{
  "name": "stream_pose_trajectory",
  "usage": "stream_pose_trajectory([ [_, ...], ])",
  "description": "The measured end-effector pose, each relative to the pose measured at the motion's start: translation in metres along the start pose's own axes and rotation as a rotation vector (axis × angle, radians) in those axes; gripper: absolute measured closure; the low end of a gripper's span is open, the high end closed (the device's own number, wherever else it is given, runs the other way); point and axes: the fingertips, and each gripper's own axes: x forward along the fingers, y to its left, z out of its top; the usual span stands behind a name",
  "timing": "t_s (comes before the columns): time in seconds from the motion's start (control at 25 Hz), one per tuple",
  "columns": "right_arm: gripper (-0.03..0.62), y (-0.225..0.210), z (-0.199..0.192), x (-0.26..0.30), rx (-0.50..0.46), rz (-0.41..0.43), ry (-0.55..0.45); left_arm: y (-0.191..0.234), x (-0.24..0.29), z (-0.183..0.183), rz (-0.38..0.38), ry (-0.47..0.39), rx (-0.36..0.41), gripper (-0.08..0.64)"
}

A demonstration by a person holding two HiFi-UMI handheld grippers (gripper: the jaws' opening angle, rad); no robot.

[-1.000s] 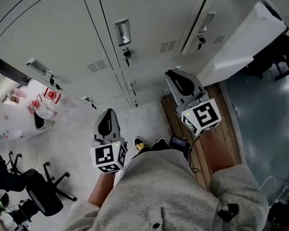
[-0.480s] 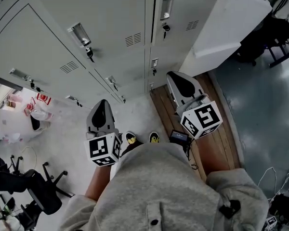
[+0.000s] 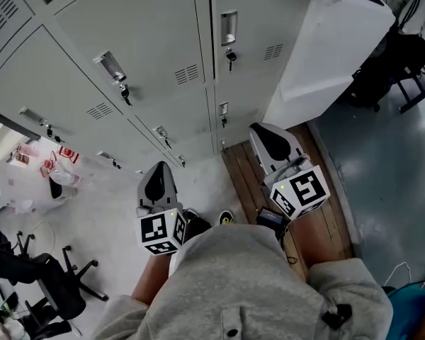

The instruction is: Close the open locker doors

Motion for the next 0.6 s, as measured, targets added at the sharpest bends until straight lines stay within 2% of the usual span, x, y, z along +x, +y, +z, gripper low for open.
stream_pose_trajectory([
  [0.28,0.557,-0.021,0.031,0.0,-0.006,0.016,-0.077,-0.012,0.001,-0.006,-0.002,0.016,0.016,0.554],
  [0.44,0.557,-0.027,0.076,0.006,-0.08,0.032,-0.168,-0.011,0.0,-0.006,0.002,0.015,0.016,0.554],
  [0.6,0.557,-0.044,0.135,0.006,-0.096,0.058,-0.279,-0.008,-0.001,-0.005,0.006,0.014,0.017,0.554],
])
